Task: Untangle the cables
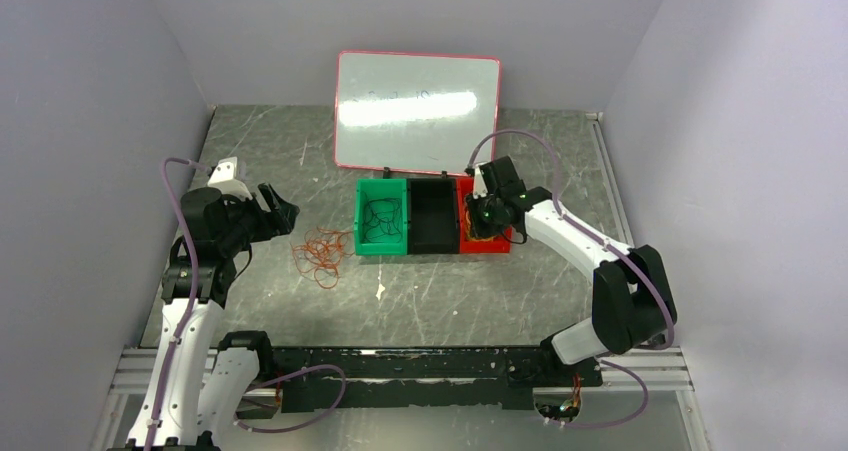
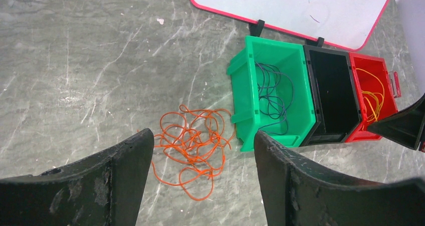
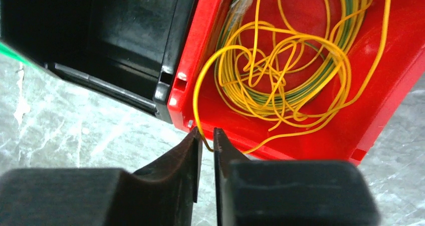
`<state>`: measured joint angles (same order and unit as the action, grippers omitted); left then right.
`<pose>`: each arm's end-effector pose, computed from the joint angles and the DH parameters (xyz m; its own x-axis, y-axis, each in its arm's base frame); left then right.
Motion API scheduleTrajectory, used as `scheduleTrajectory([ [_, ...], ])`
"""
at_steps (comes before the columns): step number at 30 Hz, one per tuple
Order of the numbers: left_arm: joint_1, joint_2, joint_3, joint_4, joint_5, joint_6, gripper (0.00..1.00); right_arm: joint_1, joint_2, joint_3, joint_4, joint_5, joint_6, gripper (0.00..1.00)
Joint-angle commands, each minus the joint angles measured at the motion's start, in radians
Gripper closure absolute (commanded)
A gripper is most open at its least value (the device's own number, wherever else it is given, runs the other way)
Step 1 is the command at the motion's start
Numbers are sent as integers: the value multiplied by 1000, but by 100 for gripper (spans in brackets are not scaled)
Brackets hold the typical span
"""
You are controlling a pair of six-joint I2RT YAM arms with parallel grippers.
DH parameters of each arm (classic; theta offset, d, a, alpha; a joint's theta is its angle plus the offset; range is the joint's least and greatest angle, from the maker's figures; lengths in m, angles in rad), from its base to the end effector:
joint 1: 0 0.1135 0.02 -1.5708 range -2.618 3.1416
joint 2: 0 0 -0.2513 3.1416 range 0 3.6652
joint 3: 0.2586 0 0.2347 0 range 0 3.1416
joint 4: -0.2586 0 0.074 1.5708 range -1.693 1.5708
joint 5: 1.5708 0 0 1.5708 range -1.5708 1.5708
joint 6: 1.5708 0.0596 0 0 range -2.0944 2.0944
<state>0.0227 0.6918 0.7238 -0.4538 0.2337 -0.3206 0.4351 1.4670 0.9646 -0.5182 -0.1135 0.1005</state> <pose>0.1720 -0.0099 0.2870 -0.4480 -0.3168 -0.8360 0.0505 0.9246 -0.3775 0.2614 0.1289 0.1932 -0.8165 -0.2696 -0.5105 -0.3925 0.9077 0.1485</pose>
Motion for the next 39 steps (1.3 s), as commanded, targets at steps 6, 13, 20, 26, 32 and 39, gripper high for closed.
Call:
scheduleTrajectory([
  [6,10,-10,13,10,8,11,23,-12,29,17,87,74,15,98],
  [13,10,-11,14,9,3,11,23,-49,132,69,169,39,2,100],
  [20,10,1,25,8,18,12,22,-62,216,82,237,8,8,100],
  [26,10,9,28,9,18,11,21,-65,226,83,240,21,2,92],
  [32,10,0,38,20,7,-3,14,-65,146,119,196,28,-9,76],
  [39,10,17,48,40,11,-18,11,-65,55,169,107,53,-23,65],
])
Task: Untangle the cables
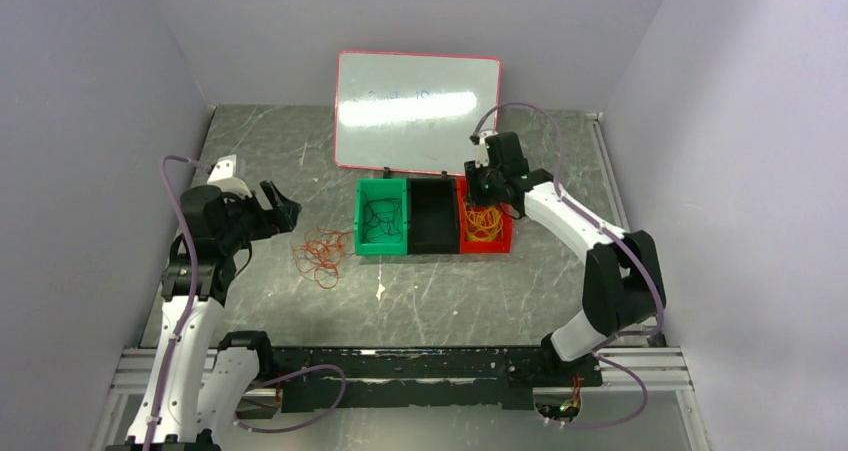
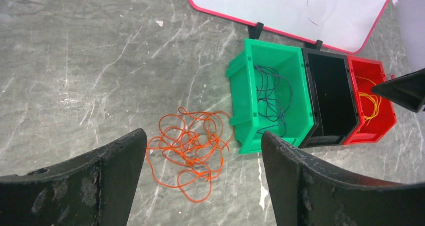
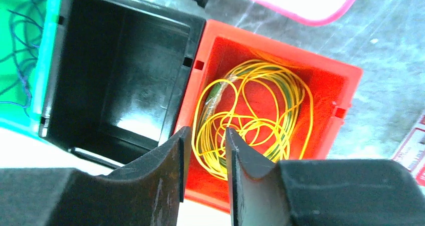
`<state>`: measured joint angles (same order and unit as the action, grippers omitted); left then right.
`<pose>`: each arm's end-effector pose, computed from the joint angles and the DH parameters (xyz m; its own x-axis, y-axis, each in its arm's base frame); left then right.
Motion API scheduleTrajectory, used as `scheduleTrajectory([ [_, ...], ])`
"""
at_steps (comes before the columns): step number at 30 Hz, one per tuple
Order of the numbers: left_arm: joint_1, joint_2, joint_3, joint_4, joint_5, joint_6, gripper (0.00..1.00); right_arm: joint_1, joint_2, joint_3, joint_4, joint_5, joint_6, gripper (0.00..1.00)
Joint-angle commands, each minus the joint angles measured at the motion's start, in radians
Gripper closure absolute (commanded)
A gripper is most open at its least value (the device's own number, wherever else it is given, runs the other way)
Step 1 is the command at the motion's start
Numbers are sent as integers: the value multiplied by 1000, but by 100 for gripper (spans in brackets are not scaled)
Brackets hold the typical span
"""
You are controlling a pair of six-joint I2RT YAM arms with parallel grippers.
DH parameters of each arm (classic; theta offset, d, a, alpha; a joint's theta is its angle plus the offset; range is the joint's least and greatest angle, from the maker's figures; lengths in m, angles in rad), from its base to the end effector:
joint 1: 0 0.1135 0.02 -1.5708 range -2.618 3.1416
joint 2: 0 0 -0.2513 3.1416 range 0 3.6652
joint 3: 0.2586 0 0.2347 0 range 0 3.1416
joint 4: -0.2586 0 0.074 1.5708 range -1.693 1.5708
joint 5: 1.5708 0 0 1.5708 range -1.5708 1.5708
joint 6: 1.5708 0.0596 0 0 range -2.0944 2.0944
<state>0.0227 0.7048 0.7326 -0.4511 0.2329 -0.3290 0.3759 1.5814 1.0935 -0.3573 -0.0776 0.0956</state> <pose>0.1743 -0.0098 0.2884 -0.4495 -0.3246 -0.8322 0.0455 0.9221 -0.3843 0.3143 0.1290 0.2116 -0.7322 -0.1867 -0.6550 -0.3455 0.9306 0.1211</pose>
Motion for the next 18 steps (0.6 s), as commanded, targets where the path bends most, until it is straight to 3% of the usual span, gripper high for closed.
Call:
scheduleTrajectory([
  [1,10,7,38,40,15,-10,11,-6,-70,43,-65,16,-19,64],
  [11,10,12,36,36,8,-8,12,-6,-156,43,-77,23,-3,60],
  [18,10,14,25,40,12,-14,14,-6,-154,-17,-61,12,17,80],
])
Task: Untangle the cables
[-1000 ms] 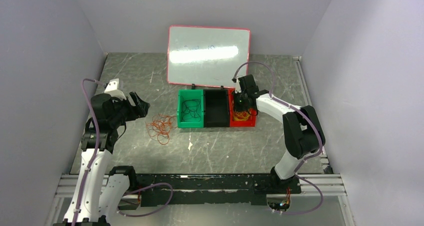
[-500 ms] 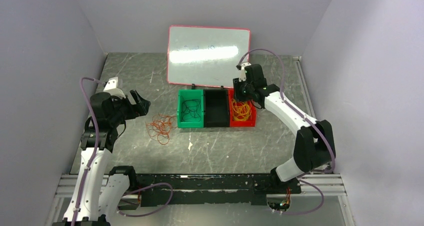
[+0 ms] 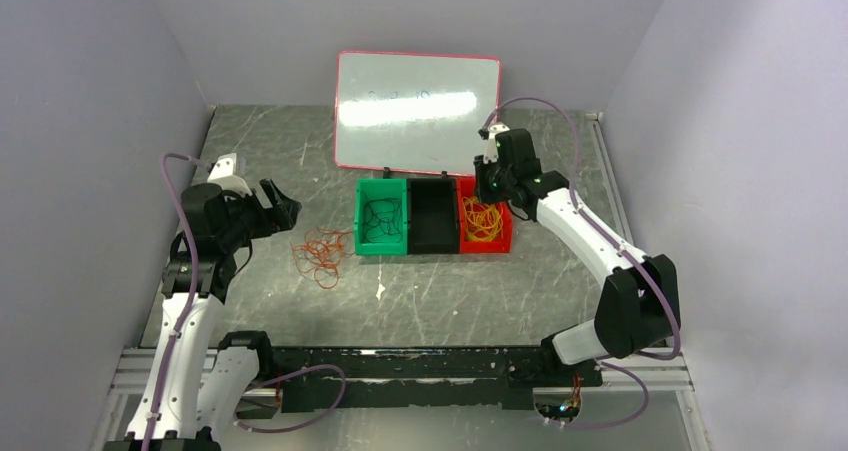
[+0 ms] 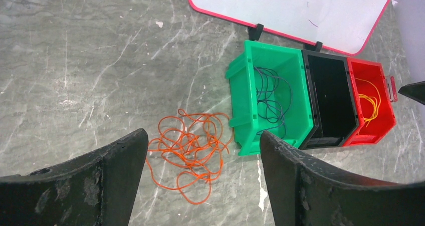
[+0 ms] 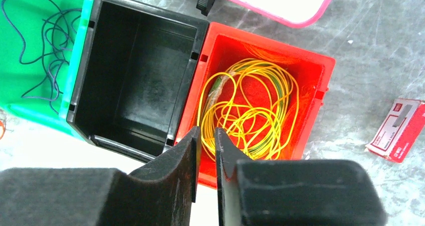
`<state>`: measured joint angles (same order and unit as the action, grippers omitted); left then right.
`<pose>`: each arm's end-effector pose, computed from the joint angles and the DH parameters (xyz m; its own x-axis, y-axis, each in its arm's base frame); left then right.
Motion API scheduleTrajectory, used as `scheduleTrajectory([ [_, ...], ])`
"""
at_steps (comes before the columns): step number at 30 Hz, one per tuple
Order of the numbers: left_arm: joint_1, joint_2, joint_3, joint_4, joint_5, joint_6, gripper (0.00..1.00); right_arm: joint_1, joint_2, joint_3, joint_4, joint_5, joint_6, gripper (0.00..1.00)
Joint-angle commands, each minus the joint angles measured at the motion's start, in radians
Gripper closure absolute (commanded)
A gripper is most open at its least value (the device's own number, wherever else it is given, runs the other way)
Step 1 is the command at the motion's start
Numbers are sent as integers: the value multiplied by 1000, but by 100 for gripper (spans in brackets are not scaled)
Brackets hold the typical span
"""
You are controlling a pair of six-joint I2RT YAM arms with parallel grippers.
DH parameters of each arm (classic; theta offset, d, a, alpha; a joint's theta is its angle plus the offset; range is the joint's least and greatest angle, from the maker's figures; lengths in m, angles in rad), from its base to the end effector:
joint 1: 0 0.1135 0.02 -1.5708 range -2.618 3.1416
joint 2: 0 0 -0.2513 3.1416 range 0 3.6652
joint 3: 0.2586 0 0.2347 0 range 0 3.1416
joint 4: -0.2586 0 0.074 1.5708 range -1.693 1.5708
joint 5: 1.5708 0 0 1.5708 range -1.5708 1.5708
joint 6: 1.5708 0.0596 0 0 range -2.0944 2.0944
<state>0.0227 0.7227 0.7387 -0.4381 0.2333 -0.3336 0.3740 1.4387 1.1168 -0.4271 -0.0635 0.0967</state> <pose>0.1781 -0.0097 0.2893 -0.4488 -0.3288 -0.8309 0.0443 0.9205 -0.3882 0.2955 0.1200 0.2569 -0.6703 -0.1595 -0.7248 -0.3448 0.9318 0.1137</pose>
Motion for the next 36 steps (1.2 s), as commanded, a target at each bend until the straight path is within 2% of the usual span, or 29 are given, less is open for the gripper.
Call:
scheduleTrajectory([
  [1,10,-4,17,27,12,-11,14,-4,-7,-55,12,1,18,81],
  [25,11,-15,10,7,8,-7,16,-5,222,-146,139,-49,48,82],
  [30,10,-12,10,4,7,-4,16,-4,206,-151,143,-24,46,81],
  [36,10,-11,12,5,5,-4,16,-4,88,-135,143,67,39,72],
])
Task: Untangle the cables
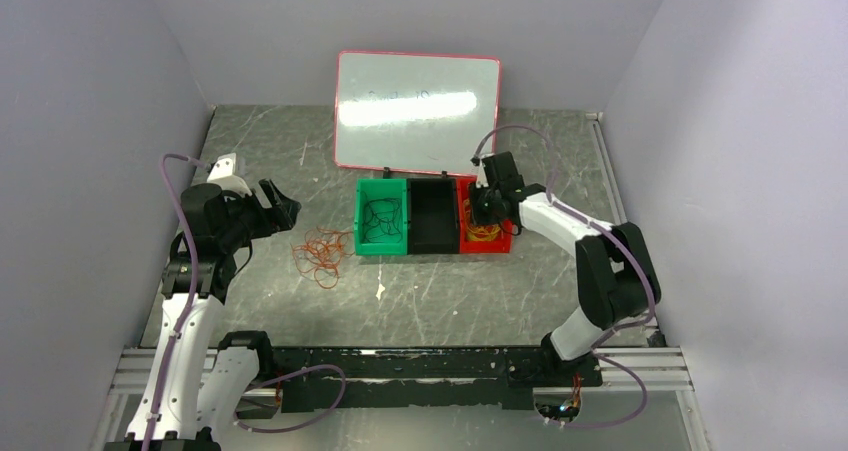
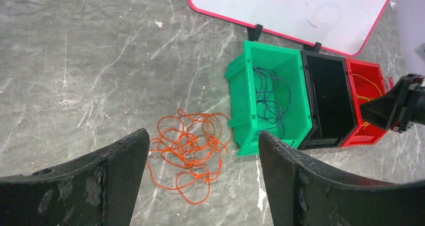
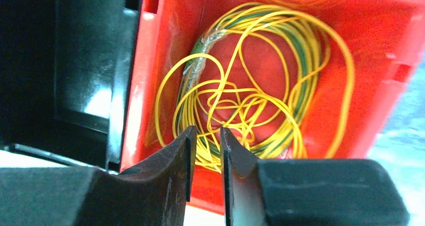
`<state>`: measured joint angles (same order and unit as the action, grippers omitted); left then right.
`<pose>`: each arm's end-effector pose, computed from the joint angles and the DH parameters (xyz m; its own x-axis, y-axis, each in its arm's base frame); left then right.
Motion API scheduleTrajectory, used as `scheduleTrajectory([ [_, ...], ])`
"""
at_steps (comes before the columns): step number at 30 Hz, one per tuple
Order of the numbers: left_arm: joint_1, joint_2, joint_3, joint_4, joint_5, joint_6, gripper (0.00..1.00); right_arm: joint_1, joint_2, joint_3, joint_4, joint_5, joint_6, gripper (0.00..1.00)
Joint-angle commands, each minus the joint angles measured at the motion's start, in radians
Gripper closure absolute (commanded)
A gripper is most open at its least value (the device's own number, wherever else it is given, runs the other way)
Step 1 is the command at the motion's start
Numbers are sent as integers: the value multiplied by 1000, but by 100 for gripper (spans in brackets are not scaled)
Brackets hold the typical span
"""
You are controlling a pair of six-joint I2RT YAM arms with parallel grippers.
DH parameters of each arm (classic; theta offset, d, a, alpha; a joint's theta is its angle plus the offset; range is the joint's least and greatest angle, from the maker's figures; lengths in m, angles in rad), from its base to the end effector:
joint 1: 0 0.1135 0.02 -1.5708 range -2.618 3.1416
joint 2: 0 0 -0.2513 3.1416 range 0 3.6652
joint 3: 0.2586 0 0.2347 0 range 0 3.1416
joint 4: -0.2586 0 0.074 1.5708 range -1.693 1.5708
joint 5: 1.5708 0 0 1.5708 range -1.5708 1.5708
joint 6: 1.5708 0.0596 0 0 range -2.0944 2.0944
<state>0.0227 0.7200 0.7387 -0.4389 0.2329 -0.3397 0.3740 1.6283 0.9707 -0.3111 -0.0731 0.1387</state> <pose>0.1776 -0.0097 0.2896 -0.4474 -0.3344 -0.8295 0.0419 0.9186 -0.3930 0.3021 0.1233 0.1632 -0.8155 -0.1719 -0.5526 -0.2929 0.9461 0.1379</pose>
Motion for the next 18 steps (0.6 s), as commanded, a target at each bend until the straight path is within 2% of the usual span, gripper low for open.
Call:
scheduleTrajectory([
  [1,10,-6,12,7,7,1,16,-4,-123,14,27,94,-5,70],
  [7,10,2,12,16,18,-6,16,-4,-253,-15,63,216,-7,66],
  [14,10,87,6,-10,3,-64,15,26,-370,-35,109,91,18,65],
  [18,10,193,-7,13,43,-78,20,157,-382,-18,86,96,40,65],
])
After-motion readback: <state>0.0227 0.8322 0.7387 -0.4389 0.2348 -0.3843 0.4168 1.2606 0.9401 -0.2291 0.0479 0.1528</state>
